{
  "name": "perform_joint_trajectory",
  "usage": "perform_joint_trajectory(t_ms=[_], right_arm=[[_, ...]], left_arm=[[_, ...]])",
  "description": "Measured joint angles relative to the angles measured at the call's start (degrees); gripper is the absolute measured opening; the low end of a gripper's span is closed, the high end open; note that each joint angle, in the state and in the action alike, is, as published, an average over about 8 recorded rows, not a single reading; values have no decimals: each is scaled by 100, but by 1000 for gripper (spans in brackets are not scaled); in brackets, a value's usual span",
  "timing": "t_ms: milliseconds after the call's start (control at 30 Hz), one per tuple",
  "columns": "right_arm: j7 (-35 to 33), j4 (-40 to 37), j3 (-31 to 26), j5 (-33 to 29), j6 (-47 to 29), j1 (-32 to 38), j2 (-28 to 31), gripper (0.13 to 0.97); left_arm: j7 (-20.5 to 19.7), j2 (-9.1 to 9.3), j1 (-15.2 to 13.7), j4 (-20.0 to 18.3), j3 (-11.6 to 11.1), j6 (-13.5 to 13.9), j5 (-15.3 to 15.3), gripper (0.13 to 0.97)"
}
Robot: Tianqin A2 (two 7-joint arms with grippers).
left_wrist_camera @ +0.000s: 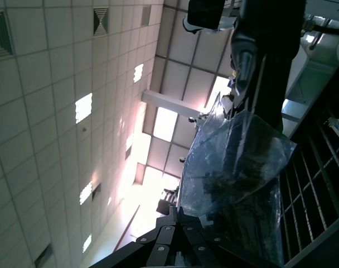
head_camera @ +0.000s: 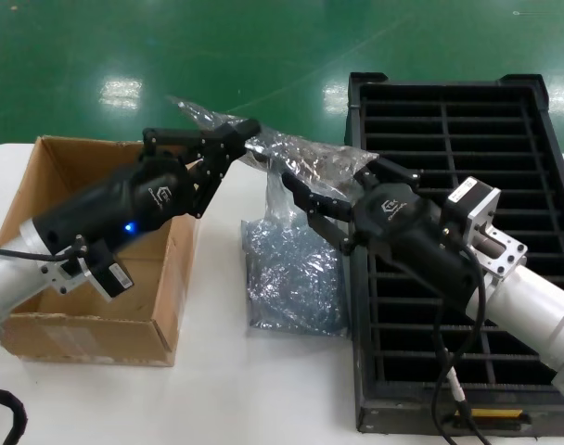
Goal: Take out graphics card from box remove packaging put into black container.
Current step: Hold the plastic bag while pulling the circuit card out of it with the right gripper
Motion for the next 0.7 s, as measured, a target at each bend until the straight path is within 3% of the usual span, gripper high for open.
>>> perform_joint_trajectory(t_ms=[267, 433, 700], right_arm=[[-33, -24, 31, 39, -40, 11, -13, 337], [-40, -24, 41, 49, -53, 11, -12, 321], [-59, -91, 49, 63, -83, 28, -21, 211]], left_arm=[[57, -69, 39, -6, 158, 18, -4, 138], [8, -124, 56, -9, 242, 20, -42, 138], [-428, -175, 192, -285, 631, 21, -568, 138]])
